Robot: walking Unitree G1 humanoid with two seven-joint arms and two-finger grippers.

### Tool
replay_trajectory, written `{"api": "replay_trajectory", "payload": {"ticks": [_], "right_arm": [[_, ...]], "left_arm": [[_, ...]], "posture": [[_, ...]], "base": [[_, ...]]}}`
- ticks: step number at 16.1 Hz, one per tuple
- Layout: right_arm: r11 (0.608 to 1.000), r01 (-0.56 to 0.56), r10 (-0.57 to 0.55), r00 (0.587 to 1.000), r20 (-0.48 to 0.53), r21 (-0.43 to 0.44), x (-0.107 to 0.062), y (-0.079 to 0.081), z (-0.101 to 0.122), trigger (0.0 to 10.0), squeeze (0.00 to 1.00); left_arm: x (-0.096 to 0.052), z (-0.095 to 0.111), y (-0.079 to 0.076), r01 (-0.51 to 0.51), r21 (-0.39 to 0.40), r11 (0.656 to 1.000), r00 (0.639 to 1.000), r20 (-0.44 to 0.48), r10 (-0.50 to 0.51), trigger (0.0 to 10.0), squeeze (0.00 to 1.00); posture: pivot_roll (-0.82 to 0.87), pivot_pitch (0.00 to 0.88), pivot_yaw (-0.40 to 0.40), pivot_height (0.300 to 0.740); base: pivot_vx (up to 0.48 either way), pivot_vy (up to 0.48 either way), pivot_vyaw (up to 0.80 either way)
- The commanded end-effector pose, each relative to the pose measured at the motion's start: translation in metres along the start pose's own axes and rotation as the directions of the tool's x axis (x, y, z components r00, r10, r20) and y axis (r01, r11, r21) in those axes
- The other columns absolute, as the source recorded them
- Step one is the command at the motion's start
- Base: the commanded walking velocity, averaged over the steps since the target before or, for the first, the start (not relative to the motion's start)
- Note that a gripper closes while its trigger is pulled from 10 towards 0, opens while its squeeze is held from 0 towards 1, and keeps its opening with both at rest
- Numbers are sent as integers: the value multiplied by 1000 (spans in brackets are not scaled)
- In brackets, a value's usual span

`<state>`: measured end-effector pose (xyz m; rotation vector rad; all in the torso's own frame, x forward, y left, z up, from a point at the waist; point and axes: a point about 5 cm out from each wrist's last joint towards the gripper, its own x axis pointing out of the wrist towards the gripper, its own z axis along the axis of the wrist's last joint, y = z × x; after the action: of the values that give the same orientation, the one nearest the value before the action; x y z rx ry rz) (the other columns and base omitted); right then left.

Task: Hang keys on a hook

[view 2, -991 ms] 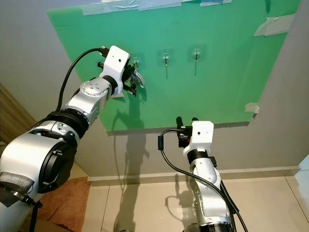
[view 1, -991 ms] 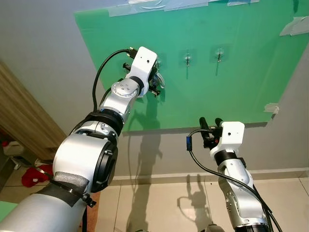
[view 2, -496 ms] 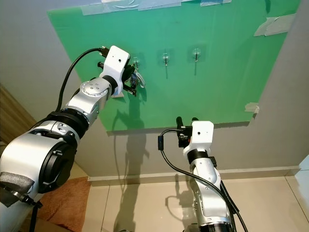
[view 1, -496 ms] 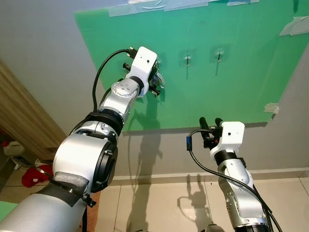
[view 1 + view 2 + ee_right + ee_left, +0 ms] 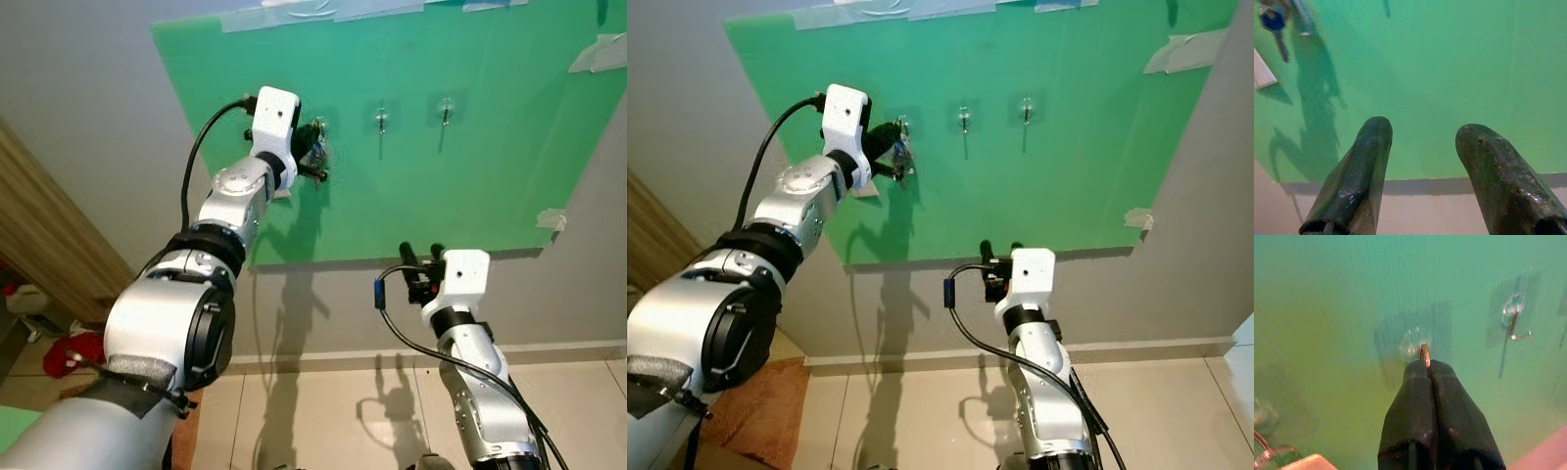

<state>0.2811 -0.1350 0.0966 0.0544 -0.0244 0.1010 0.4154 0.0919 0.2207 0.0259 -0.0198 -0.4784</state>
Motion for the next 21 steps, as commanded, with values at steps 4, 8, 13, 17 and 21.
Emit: {"api": "replay_trajectory", "payload": {"ticks": [4,8,13,17,21], "right_arm": [[997,-72,72,997,3,10,11,16,3,10000,0],[995,-97,97,995,2,10,15,20,3,10000,0],[996,-86,86,996,8,16,13,18,3,10000,0],[998,-60,60,998,11,18,9,14,2,10000,0],[999,-22,22,1000,14,32,0,7,2,10000,0]], "left_arm": [[-8,-16,0,49,-73,996,999,25,-47,0,0],[-12,-16,10,2,-7,1000,1000,15,-2,0,0],[-11,-11,14,-34,49,998,999,-7,34,0,0],[-4,-9,-1,14,73,997,1000,-18,-13,0,0],[-19,-28,-1,76,21,997,997,-4,-76,0,0]], "posture": [[-242,0,159,707],[-225,0,148,707],[-242,0,166,707],[-271,0,194,707],[-278,0,222,707]], "base": [[0,0,0],[0,0,0],[0,0,0],[0,0,0],[0,0,0]]}}
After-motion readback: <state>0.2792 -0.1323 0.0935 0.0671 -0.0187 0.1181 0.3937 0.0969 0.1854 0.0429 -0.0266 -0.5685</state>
